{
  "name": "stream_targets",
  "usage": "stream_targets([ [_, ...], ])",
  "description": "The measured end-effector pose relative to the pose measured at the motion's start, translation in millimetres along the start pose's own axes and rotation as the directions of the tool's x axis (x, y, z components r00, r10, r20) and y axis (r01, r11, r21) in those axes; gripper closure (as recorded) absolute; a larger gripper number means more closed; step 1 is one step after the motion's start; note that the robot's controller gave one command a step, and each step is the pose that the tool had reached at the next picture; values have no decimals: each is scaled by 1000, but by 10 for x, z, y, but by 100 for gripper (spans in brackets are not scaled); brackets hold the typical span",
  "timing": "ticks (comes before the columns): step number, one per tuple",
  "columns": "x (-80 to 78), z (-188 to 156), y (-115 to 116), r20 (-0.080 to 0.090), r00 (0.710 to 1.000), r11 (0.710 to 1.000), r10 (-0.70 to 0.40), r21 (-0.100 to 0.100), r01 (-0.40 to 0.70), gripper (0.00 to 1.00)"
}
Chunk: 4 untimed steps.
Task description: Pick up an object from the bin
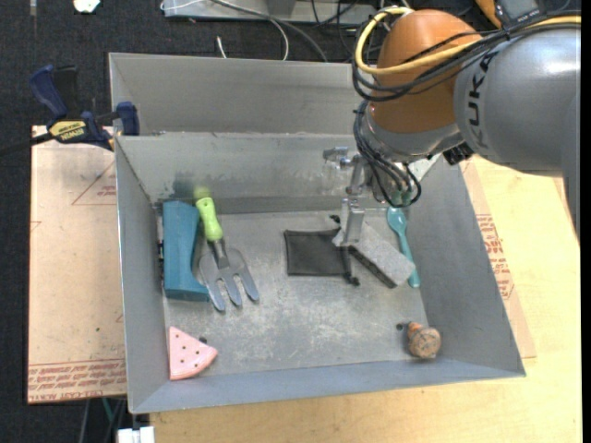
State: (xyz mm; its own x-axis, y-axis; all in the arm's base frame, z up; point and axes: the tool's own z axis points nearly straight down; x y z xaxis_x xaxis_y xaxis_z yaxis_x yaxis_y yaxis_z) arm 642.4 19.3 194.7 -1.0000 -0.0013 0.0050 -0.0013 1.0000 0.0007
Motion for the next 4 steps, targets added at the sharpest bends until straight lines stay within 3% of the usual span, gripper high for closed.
stream_targets([
  [1, -13, -40, 0, 6, 1000, 1000, 0, 0, 0, 0],
  [2, 18, 242, 56, 13, 987, 987, -160, 2, 160, 0],
  [3, 212, 655, -334, 11, 970, 970, -242, 1, 242, 0],
  [4, 213, 762, -492, 10, 967, 967, -254, 2, 254, 0],
])
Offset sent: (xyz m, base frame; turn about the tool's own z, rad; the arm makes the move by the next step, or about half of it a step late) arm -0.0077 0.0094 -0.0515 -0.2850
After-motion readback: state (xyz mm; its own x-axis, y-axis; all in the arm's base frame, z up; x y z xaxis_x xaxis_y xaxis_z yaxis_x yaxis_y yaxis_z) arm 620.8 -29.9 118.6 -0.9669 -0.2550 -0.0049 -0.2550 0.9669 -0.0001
